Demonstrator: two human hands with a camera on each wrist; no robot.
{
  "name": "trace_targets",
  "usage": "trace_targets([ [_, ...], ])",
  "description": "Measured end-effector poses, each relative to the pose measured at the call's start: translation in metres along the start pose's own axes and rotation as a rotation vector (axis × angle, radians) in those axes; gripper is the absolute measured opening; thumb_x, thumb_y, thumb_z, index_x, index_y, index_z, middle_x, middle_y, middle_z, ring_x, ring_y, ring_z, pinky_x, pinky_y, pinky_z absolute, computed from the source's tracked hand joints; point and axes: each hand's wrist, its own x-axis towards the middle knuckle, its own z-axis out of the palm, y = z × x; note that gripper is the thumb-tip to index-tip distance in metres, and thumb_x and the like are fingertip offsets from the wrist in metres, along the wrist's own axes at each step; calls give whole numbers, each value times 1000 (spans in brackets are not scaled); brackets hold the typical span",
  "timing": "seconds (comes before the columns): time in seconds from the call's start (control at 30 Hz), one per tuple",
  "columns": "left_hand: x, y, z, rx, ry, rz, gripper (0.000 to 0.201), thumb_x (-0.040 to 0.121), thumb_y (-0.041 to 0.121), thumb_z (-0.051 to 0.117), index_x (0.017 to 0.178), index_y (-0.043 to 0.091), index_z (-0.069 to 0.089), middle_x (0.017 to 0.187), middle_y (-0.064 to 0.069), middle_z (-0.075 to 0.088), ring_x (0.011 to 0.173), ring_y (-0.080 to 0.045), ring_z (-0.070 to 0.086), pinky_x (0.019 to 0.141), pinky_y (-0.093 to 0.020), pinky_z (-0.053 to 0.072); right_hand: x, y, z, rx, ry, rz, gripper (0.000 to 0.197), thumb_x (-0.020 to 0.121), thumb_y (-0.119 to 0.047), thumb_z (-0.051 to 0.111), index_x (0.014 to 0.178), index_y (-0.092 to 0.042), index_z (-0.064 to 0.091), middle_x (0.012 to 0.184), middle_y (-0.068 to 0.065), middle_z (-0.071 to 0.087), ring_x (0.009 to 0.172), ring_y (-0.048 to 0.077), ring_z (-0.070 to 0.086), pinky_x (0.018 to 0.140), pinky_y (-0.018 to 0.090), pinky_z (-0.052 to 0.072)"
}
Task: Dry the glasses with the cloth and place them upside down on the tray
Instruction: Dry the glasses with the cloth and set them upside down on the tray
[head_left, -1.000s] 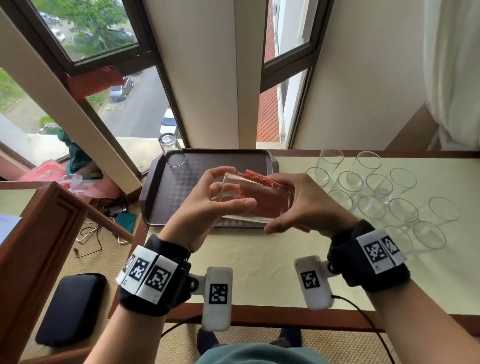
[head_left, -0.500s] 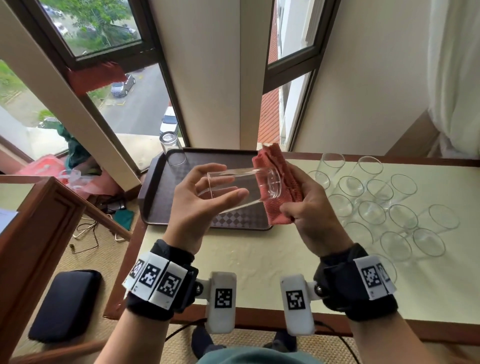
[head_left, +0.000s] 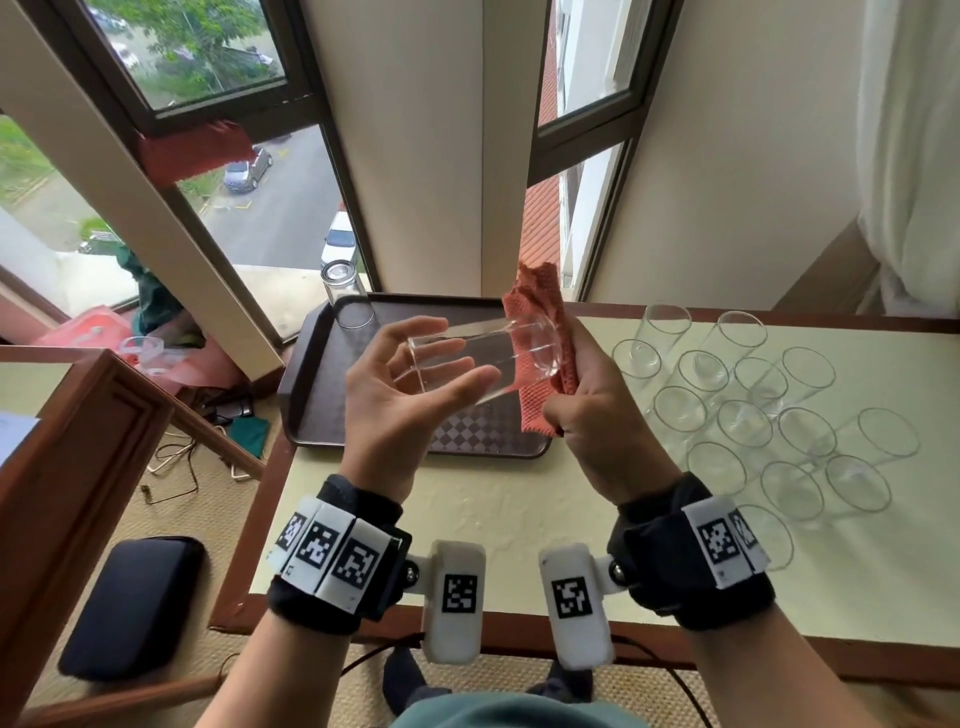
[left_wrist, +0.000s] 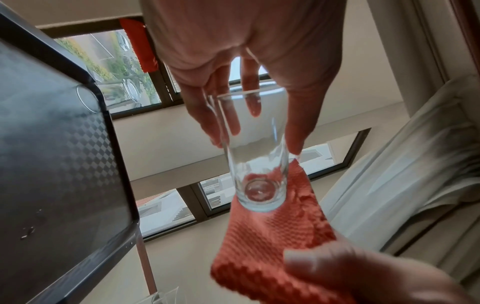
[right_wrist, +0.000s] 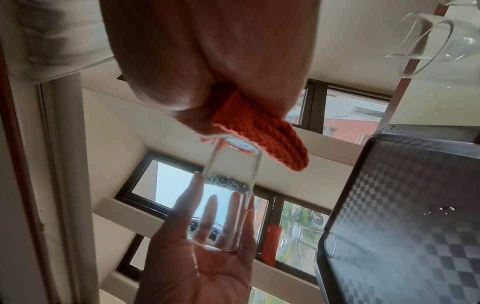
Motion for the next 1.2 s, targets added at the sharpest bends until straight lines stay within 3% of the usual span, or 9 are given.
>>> trace_targets([
  [0.2, 1, 0, -6, -5, -26, -25, 70, 47, 29, 92, 110, 18, 65, 108, -10, 74, 96, -25, 74, 75, -31, 60, -1, 1, -2, -16, -35, -3, 74, 86, 20, 39, 151, -16, 37, 135, 2, 58, 112, 33, 58, 98, 58, 50],
  [0.27, 1, 1, -6, 13, -28, -18, 71, 48, 26, 96, 111, 16, 64, 107, -10, 74, 96, -25, 74, 75, -30, 60, 4, 1, -1, 1, -48, 13, 74, 87, 26, 33, 149, -13, 38, 134, 5, 58, 116, 19, 59, 97, 44, 55],
  [0.4, 5, 5, -16, -32, 9, -7, 67, 46, 30, 91, 107, 20, 65, 106, -10, 74, 95, -22, 74, 73, -28, 60, -3, 0, -1, -9, -99, 12, 80, 84, 29, 33, 151, -13, 36, 99, -20, 62, 74, -8, 54, 65, 16, 50],
  [0.5, 1, 5, -14, 31, -38, 39, 67, 48, 31, 90, 109, 20, 65, 105, -8, 75, 96, -26, 74, 77, -33, 61, 5, -2, 1, 15, -63, -19, 76, 84, 29, 33, 149, -9, 39, 120, -5, 60, 105, -1, 56, 94, 30, 53],
  [0.7, 4, 5, -22, -5, 2, 55, 71, 43, 34, 95, 107, 20, 66, 106, -11, 74, 96, -28, 74, 77, -36, 61, 4, 5, 7, 27, -72, -23, 84, 80, 29, 34, 151, -16, 39, 116, -8, 64, 71, 19, 55, 65, 29, 48],
  [0.83, 5, 7, -18, 62, -50, 82, 70, 47, 34, 94, 110, 21, 65, 107, -9, 75, 96, -27, 74, 80, -38, 61, 12, 5, 9, 88, -68, -35, 79, 84, 29, 32, 150, -13, 40, 133, 8, 60, 111, 9, 61, 91, 31, 51],
  [0.97, 7, 7, -24, 28, 4, 73, 69, 47, 33, 92, 109, 20, 66, 107, -10, 74, 96, -27, 74, 79, -37, 61, 5, 3, 10, 158, -113, -2, 84, 77, 23, 35, 152, -15, 36, 115, -6, 61, 72, 7, 56, 62, 19, 46],
  [1.07, 3, 12, -19, 22, -80, 67, 71, 45, 42, 96, 108, 25, 66, 108, -7, 75, 98, -29, 74, 80, -37, 61, 8, 7, 3, 328, -114, 15, 81, 76, 28, 32, 145, -12, 44, 115, -2, 64, 87, 3, 64, 74, 21, 54],
  [1.2, 1, 12, -10, -82, -70, 53, 71, 45, 43, 96, 107, 25, 66, 108, -8, 75, 99, -31, 73, 79, -36, 60, 18, 20, -2, 717, -19, 107, 82, 59, 20, 37, 136, -5, 51, 109, 13, 65, 102, 30, 63, 84, 44, 57],
])
